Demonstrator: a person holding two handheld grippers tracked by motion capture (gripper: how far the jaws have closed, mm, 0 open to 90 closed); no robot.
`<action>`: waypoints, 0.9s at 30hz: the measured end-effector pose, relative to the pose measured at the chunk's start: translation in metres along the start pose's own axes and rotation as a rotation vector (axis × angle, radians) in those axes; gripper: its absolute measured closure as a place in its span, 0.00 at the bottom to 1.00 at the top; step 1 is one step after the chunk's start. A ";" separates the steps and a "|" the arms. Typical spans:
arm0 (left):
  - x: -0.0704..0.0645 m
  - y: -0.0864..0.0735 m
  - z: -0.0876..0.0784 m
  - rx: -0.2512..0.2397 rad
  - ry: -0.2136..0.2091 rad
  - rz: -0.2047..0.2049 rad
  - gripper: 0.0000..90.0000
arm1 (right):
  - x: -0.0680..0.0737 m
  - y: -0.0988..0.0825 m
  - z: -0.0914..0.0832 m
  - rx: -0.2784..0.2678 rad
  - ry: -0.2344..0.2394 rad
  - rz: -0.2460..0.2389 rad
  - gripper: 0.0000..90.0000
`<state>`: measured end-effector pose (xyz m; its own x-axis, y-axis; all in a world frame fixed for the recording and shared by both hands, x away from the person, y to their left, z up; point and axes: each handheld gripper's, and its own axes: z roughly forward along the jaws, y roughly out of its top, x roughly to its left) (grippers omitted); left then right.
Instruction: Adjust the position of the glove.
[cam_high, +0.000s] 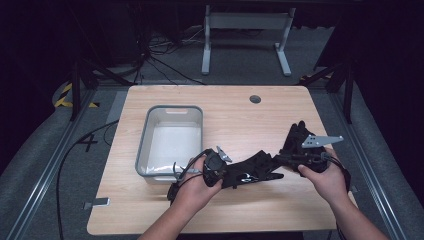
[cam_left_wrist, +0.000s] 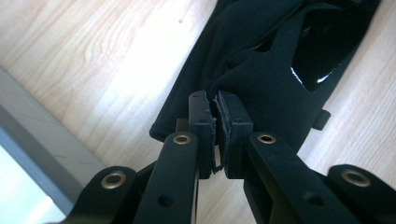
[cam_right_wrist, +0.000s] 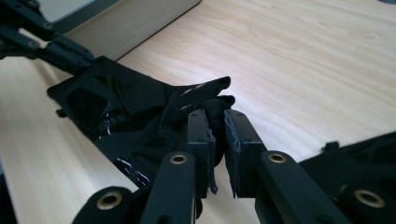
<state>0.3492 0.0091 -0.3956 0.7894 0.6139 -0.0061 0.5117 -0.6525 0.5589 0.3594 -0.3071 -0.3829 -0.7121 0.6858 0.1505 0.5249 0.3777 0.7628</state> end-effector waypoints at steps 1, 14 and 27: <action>0.000 -0.001 0.000 0.005 -0.003 0.005 0.95 | 0.002 -0.002 -0.001 0.000 0.001 0.000 0.90; -0.010 -0.004 0.014 0.109 -0.052 0.075 0.94 | 0.034 -0.048 -0.003 0.083 0.017 0.027 0.89; -0.009 -0.004 0.007 0.089 -0.098 0.051 0.77 | 0.033 -0.057 -0.016 0.037 0.022 0.075 0.70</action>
<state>0.3422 0.0033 -0.4040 0.8422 0.5355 -0.0625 0.4946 -0.7212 0.4850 0.2984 -0.3156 -0.4117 -0.6801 0.6993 0.2202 0.5936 0.3489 0.7252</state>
